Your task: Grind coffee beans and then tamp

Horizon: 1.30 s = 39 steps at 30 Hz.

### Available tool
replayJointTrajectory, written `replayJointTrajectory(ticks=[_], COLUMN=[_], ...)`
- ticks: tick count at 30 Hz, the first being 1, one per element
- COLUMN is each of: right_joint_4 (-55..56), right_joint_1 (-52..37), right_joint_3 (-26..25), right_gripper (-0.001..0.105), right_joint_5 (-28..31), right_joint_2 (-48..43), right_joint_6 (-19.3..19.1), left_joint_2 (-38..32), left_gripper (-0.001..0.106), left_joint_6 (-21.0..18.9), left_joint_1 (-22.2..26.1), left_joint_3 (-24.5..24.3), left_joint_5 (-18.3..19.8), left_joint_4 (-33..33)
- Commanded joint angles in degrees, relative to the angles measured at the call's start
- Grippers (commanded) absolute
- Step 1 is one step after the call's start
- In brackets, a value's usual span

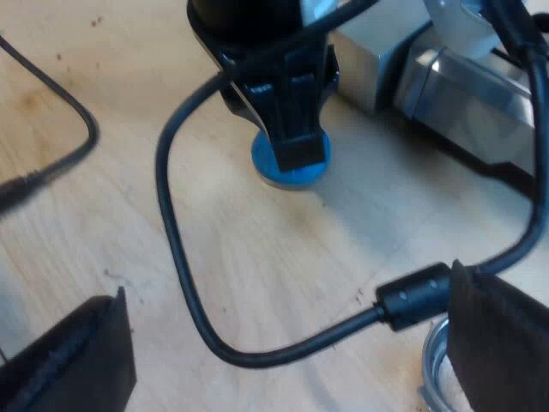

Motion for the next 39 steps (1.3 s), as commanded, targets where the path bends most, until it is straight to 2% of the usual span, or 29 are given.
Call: replayJointTrajectory(ticks=[1,9,10,14,19,23,24,27,30,34,39], right_joint_4=[-1.01,6.29,8.47,10.92,4.66,-4.14,-7.06,-10.35,-13.0,-13.44,-13.44], right_joint_1=[-0.06,-0.06,-0.06,-0.06,-0.06,-0.06,-0.06,-0.06,-0.06,-0.06,-0.06], right_joint_3=[-0.62,-0.73,-0.73,0.77,7.56,13.37,15.71,18.65,22.01,25.13,25.67], right_gripper=[0.077,0.077,0.077,0.077,0.077,0.077,0.077,0.077,0.077,0.077,0.077], right_joint_5=[-0.56,0.47,1.93,6.06,5.8,5.81,5.81,5.81,5.93,6.95,6.73], right_joint_2=[-1.27,-8.78,-10.07,-12.51,-13.48,-13.48,-13.48,-13.63,-13.71,-13.73,-13.73], right_joint_6=[-1.17,-1.16,-1.04,-1.03,-0.86,-1.14,-1.12,-1.12,-1.12,-1.12,-1.12], left_joint_2=[-0.88,-10.06,-13.23,-18.58,-22.85,-23.1,-23.08,-23.08,-23.08,-23.08,-23.08], left_gripper=[0.0,0.0,0.0,0.0,0.0,0.0,0.0,0.0,0.0,0.0,0.0], left_joint_6=[-0.83,-0.83,-0.83,-0.83,-2.22,-2.21,-2.21,-2.21,-2.21,-2.21,-2.21], left_joint_1=[0.02,0.02,0.02,0.02,0.02,0.02,-0.21,-3.31,-8.82,-13.62,-17.85], left_joint_3=[-0.31,-0.31,-0.31,-0.31,-0.31,-0.31,-0.31,-0.42,-0.85,-2.57,-5.1], left_joint_5=[-0.43,0.99,2.6,7.0,11.62,12.23,13.87,14.42,11.23,10.09,10.25], left_joint_4=[1.65,1.88,2.04,2.46,3.42,3.97,4.21,4.0,4.0,3.56,3.58])
